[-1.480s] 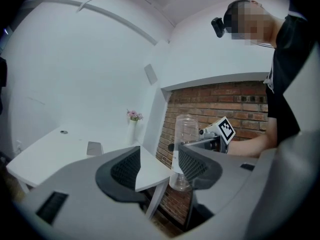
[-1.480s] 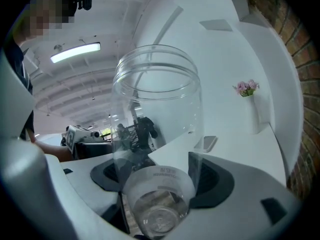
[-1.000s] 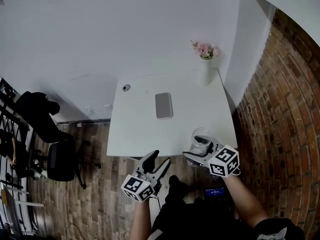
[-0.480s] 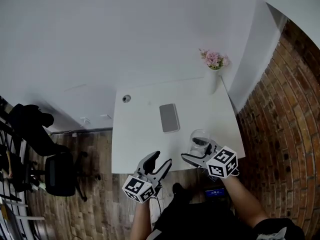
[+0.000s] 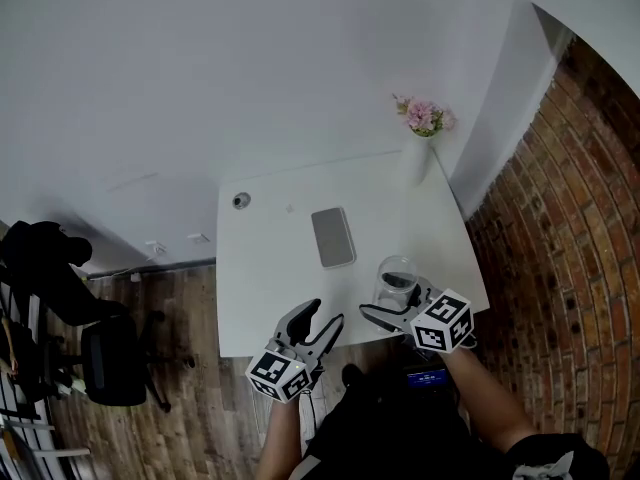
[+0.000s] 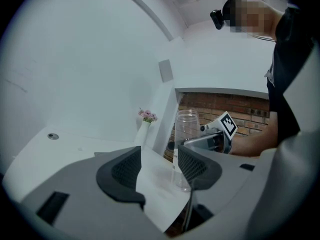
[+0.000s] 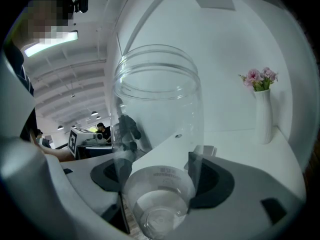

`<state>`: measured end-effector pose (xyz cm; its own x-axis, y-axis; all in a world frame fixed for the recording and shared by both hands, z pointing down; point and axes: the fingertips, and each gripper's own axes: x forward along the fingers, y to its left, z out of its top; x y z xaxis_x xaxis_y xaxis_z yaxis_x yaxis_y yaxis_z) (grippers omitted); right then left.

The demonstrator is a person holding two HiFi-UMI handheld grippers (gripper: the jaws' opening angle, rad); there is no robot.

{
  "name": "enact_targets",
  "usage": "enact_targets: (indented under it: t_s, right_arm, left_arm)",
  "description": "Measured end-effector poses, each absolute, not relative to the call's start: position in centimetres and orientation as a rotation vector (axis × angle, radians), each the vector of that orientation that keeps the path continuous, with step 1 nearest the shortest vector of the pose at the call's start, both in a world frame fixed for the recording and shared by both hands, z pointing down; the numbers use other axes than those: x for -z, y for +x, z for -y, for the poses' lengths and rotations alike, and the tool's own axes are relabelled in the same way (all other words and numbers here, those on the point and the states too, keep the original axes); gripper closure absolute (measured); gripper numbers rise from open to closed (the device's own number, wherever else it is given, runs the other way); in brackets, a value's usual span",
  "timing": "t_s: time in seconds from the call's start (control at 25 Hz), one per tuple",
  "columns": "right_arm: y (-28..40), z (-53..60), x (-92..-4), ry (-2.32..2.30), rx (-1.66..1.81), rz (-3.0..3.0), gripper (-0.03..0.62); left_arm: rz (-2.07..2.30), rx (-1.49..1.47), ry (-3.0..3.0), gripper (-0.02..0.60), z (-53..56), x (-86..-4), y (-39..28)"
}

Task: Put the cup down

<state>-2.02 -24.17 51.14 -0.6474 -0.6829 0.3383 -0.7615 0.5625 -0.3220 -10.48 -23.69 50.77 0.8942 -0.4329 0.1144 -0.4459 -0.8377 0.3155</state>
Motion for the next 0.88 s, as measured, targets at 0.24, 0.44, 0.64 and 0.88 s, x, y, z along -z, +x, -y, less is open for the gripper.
enact_targets:
  t_s: [0.24,0.44,0.64,0.88]
  right_arm:
    - [-2.1,24.6,-51.9,1.199,-0.685,2.624,0.235]
    - [-1.5,25.6,-51.1,1.17,-0.644,2.658,0.235]
    - [-0.4,26.2,-50.1,1.138,-0.609,2.7,0.235]
    - [0.2,26.8,-49.3,1.062,-0.552,2.735,0.235]
  left_arm:
    - [0.676,-0.075,2.709,0.345,23.9,-51.4,-10.6]
    - [0.721,-0.079,2.694,0.345,24.7,-51.2,-9.8]
    - [0.753,-0.071,2.7,0.345,25.0,-50.3,-8.0]
    - [0.799,-0.058,2.719,0.345,25.1,-48.8,-6.6]
